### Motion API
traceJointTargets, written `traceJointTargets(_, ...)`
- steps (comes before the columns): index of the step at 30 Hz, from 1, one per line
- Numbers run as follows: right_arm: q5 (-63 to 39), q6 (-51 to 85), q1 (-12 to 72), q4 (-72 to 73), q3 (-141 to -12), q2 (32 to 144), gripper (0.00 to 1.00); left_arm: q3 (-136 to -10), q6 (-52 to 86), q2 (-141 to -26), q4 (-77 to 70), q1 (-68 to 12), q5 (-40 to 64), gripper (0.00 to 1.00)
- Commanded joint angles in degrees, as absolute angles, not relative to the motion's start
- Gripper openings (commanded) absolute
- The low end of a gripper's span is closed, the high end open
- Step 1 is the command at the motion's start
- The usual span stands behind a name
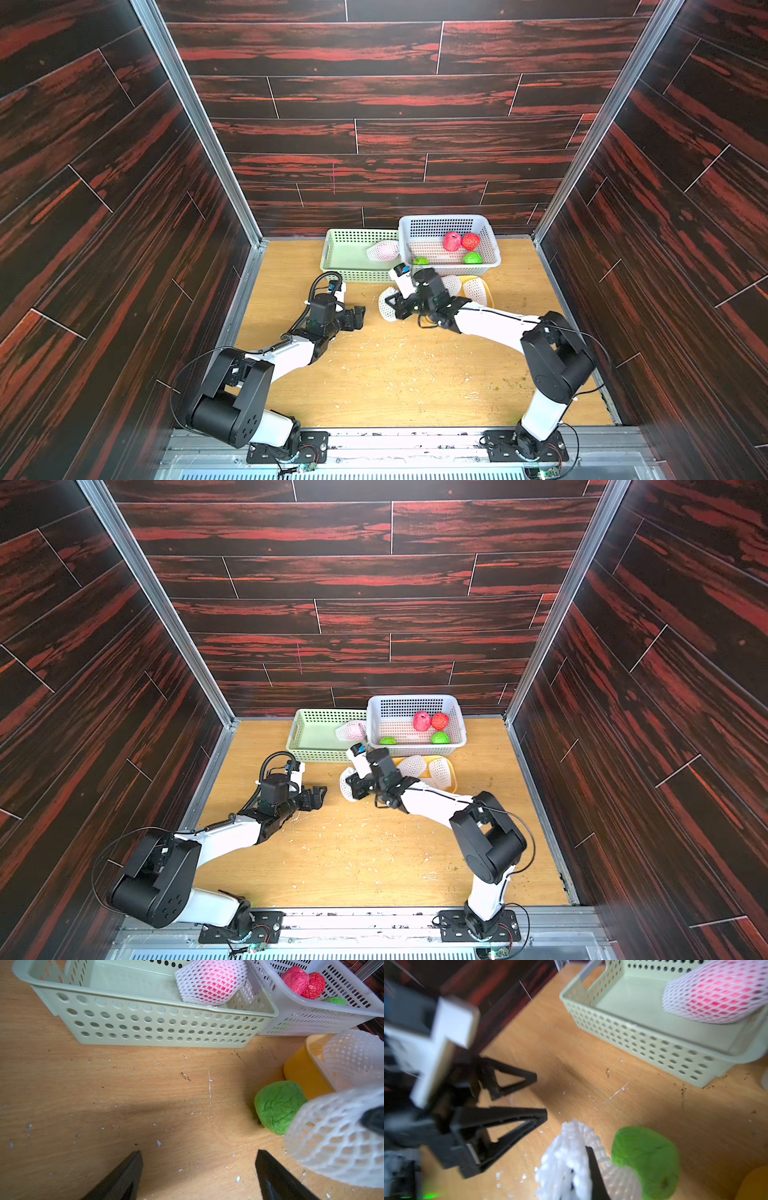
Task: Remove foam nets from apples
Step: Remove the foam net from the apple, then place the foam net into the storage box.
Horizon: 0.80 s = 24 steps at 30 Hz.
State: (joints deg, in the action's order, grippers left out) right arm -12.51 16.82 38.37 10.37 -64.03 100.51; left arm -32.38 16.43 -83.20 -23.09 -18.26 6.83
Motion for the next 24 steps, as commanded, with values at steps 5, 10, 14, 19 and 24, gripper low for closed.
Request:
traceJointTargets(5, -28.4, 37.2, 25.6, 15.8, -61.1, 91.5, 0.00, -36.0, 15.9, -79.1, -21.4, -18.2, 8.5, 0.90)
traceJointTargets(10, -36.3, 44.8, 17.2, 19.5, -59.5, 94.4, 0.00, -38.4, 14.1, -78.4, -20.2, -19.4, 8.7, 0.91)
traceJointTargets(14, -36.4, 45.9, 14.6, 19.0, -58.2, 97.3, 0.00, -40.2, 13.8, -79.8, -19.4, -20.1, 9.1, 0.91)
traceJointTargets(19, -29.5, 42.3, 13.7, 15.6, -54.7, 98.9, 0.00, -40.4, 13.4, -80.8, -18.7, -20.7, 9.0, 0.91)
traceJointTargets(24, -21.4, 36.7, 13.7, 11.9, -53.7, 101.8, 0.00, -40.3, 13.4, -81.4, -18.5, -20.8, 9.0, 0.91)
